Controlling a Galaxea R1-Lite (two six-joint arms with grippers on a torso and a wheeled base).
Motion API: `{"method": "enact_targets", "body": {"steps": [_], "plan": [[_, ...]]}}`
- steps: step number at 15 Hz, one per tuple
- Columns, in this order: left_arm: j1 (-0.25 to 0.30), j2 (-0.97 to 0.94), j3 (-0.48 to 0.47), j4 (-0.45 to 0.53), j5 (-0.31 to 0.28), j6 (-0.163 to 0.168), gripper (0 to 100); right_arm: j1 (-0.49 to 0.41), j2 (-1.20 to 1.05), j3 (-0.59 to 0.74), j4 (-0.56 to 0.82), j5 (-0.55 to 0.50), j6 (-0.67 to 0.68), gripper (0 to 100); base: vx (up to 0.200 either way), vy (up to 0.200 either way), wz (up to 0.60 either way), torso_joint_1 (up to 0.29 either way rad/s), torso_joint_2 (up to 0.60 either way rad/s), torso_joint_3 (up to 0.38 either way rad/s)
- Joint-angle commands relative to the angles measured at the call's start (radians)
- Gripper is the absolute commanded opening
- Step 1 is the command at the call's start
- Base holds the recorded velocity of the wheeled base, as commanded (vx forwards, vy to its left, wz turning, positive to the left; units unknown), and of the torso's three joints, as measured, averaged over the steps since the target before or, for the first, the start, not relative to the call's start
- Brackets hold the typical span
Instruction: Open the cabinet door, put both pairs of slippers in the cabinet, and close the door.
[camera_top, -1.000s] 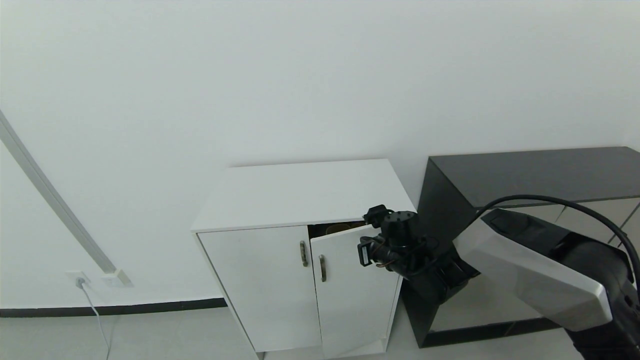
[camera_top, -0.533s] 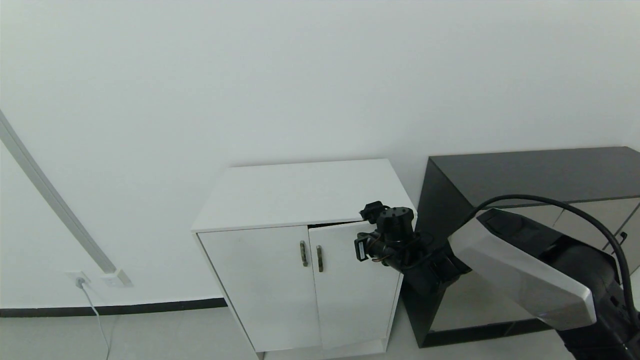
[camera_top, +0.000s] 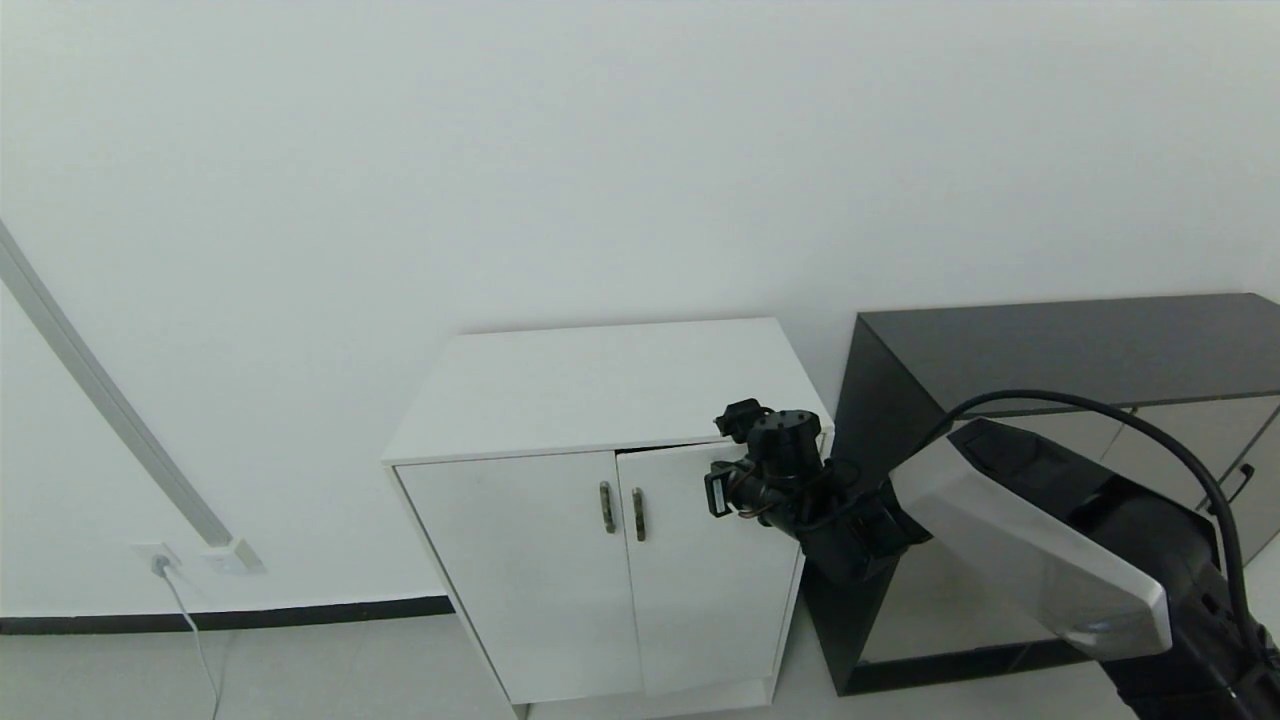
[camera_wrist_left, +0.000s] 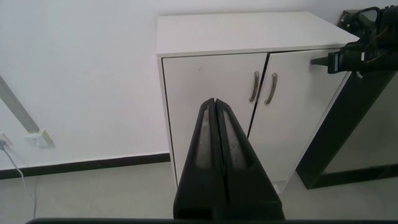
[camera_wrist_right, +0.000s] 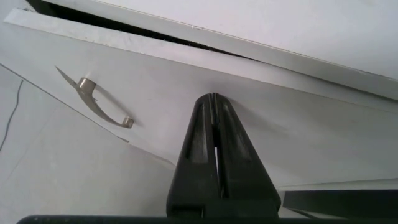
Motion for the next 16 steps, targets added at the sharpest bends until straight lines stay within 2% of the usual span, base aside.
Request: {"method": "enact_targets", "body": {"steps": [1,16], "plan": [[0.000,0.000,0.000,0.000,0.000,-0.002,0,0.000,0.013,-0.016,0.001,-0.001,0.000,0,0.000,0.000,0.00,0.000,0.00,0.000],[0.000,0.000,0.000,0.000,0.000,0.000,0,-0.004,0.047,-0.119,0.072,-0.004,0.000,0,0.000,0.000,0.00,0.000,0.00,0.000]]}}
